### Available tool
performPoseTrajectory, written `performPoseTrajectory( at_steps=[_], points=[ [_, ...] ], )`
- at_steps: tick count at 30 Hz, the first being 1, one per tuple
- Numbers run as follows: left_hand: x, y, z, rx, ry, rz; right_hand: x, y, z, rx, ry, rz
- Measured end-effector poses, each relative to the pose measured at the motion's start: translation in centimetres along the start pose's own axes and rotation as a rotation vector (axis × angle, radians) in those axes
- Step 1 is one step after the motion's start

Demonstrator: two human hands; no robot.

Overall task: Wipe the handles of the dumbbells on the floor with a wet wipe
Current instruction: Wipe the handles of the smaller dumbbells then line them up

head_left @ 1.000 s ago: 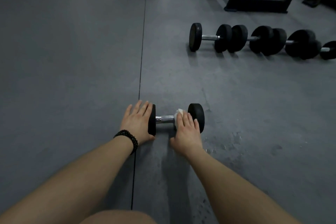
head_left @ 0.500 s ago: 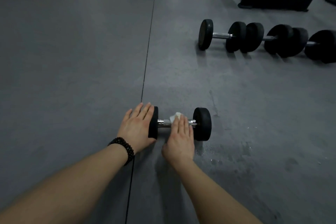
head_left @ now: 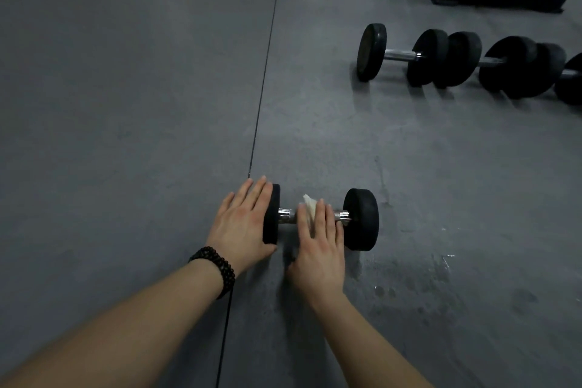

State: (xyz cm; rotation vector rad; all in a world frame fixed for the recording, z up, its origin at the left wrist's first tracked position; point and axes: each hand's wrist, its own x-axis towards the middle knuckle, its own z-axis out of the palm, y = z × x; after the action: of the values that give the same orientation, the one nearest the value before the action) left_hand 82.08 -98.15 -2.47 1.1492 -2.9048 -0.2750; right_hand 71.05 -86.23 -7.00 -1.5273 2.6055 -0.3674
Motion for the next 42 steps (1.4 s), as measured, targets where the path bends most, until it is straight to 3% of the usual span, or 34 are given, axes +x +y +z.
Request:
performPoseTrajectory(
  at_steps=[6, 11, 15, 17, 21, 26, 31, 36, 40, 42],
  points=[
    [0.0, 0.0, 0.5, -0.024, 0.014, -0.006, 0.9, -0.4, 0.6, 0.025, 0.086, 0.082],
    [0.0, 0.3, 0.7, -0.090, 0.047, -0.029, -0.3, -2.2, 1.5, 0.016, 0.095, -0.120],
    [0.4, 0.1, 0.6, 0.017, 0.007, -0.015, -0.3, 1.6, -0.1, -0.085, 0.121, 0.123],
    [0.6, 0.2, 0.3, 0.045, -0.002, -0.016, -0.6, 0.7, -0.1, -0.024, 0.093, 0.160],
    [0.6, 0.4, -0.2, 0.124, 0.036, -0.007, -0.1, -1.5, 0.8, -0.032, 0.034, -0.082],
    [0.8, 0.5, -0.6, 0.198, -0.023, -0.028, 0.0, 0.4, -0.3, -0.011, 0.047, 0.175],
    [0.9, 0.5, -0.5, 0.146, 0.012, -0.020, 0.3, -1.2, 0.4, 0.013, 0.031, -0.039],
    [1.1, 0.5, -0.6, 0.179, 0.011, -0.010, 0.0, 0.5, -1.1, 0.009, 0.065, 0.160],
    [1.2, 1.0, -0.2, 0.202, 0.079, 0.053, 0.5, -2.3, 0.1, 0.032, -0.001, -0.083],
    [1.2, 1.5, -0.1, 0.196, 0.040, 0.080, 0.5, -0.6, -0.1, 0.006, 0.026, 0.025]
  ],
)
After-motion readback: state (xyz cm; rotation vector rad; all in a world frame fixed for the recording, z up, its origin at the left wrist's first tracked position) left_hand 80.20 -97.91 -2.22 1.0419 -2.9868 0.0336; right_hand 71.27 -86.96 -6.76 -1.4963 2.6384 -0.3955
